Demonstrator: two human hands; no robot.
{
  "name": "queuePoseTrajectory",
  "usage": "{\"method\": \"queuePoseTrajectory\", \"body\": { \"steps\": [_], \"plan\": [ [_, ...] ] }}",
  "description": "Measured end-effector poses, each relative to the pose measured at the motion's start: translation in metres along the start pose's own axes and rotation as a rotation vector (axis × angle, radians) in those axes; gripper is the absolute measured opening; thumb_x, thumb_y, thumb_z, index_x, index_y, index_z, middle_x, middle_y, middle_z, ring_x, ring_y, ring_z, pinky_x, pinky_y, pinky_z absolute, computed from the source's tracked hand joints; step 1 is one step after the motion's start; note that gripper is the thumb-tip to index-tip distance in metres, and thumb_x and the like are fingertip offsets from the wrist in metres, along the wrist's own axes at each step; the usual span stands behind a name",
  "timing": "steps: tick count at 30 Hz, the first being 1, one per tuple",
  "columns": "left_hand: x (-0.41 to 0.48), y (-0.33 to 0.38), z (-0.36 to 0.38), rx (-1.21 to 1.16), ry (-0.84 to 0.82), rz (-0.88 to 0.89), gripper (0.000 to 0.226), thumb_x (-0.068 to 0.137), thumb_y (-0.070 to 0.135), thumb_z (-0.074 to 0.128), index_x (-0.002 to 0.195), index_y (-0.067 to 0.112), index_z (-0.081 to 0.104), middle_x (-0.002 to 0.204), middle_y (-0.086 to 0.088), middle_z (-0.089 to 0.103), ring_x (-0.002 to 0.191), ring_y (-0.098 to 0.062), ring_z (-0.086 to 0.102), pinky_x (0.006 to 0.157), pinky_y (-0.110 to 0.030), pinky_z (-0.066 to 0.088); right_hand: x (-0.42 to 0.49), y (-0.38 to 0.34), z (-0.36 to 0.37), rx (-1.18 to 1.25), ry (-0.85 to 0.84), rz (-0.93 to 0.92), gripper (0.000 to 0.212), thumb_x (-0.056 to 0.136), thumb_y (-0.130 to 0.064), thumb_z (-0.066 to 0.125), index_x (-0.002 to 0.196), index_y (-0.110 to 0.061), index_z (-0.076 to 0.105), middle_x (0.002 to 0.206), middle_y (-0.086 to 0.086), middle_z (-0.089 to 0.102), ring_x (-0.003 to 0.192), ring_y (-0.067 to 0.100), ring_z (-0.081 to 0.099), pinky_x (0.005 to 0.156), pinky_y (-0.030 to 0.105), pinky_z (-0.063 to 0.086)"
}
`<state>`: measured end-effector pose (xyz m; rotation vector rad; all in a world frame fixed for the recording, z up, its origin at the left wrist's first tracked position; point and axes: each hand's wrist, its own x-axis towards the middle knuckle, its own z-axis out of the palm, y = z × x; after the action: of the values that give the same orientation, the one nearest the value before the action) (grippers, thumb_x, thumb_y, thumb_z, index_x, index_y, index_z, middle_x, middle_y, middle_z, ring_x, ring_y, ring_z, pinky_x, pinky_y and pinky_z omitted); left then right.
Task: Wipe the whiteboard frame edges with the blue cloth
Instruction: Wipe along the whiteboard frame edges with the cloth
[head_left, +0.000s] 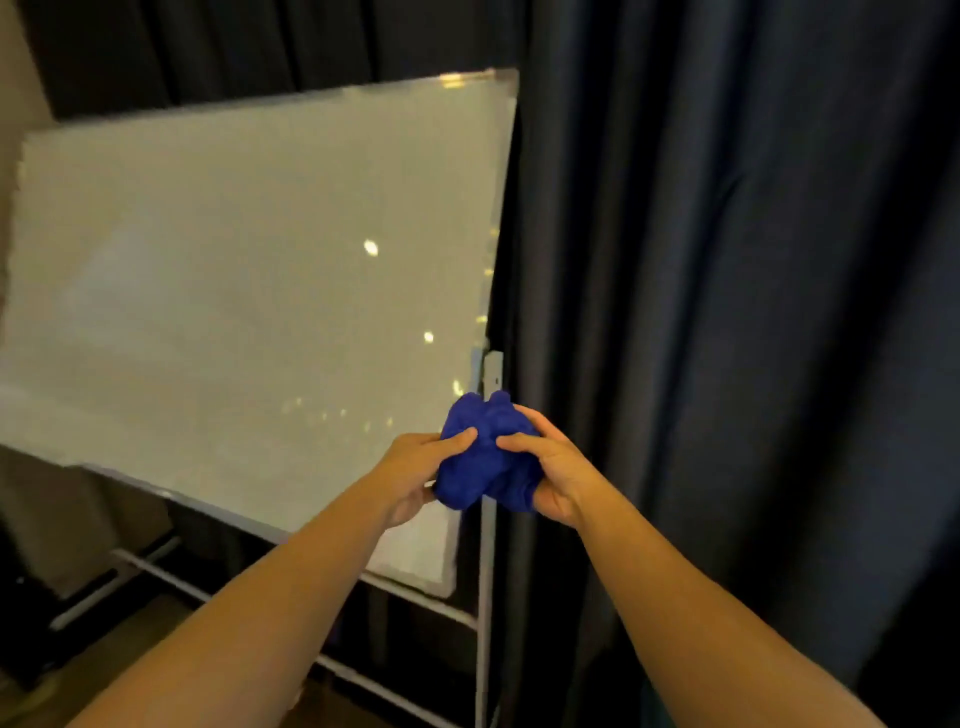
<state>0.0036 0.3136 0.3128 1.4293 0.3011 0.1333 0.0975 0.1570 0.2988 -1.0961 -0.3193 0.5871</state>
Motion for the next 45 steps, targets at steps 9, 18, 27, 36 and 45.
{"method": "queuePoseTrajectory", "body": {
  "steps": [9,18,27,36,45],
  "plan": [
    [0.019,0.162,-0.158,0.01,0.251,0.34,0.037,0.09,0.041,0.062,0.113,0.013,0.065,0.109,-0.008,0.072,0.096,-0.026,0.069,0.083,-0.042,0.057,0.096,-0.064,0.23,-0.163,-0.166,-0.251,0.023,0.08,-0.024,0.078,0.103,-0.025,0.072,0.104,0.004,0.076,0.092,0.022,0.074,0.068,0.035,0.059],
    [0.092,0.239,-0.277,-0.044,0.305,0.546,0.024,0.093,0.028,0.06,0.115,0.019,0.061,0.113,-0.007,0.069,0.099,-0.029,0.068,0.085,-0.053,0.056,0.207,-0.09,0.34,-0.294,-0.087,-0.47,0.027,0.083,-0.008,0.073,0.105,-0.023,0.07,0.099,0.0,0.076,0.087,0.022,0.074,0.067,0.032,0.06],
    [0.265,0.333,-0.376,0.012,0.292,0.725,0.006,0.096,0.032,0.054,0.092,0.032,0.06,0.101,0.0,0.069,0.089,-0.022,0.068,0.077,-0.047,0.059,0.381,-0.137,0.419,-0.576,0.061,-0.75,0.032,0.086,-0.004,0.068,0.102,-0.031,0.066,0.101,-0.007,0.069,0.091,0.016,0.068,0.066,0.024,0.058],
    [0.389,0.447,-0.437,0.166,0.248,0.847,0.027,0.096,0.033,0.054,0.118,0.019,0.059,0.116,-0.005,0.066,0.099,-0.026,0.064,0.089,-0.048,0.055,0.513,-0.193,0.488,-0.891,0.366,-1.016,0.034,0.085,0.0,0.064,0.107,-0.026,0.06,0.105,-0.004,0.065,0.096,0.016,0.063,0.084,0.032,0.055],
    [0.495,0.514,-0.468,0.527,0.253,1.23,0.018,0.093,0.036,0.055,0.083,0.022,0.055,0.081,-0.002,0.065,0.081,-0.027,0.059,0.069,-0.04,0.046,0.607,-0.216,0.519,-1.26,0.797,-1.268,0.04,0.085,0.01,0.054,0.119,-0.011,0.059,0.121,0.01,0.051,0.101,0.021,0.055,0.08,0.021,0.04]
  ]
}}
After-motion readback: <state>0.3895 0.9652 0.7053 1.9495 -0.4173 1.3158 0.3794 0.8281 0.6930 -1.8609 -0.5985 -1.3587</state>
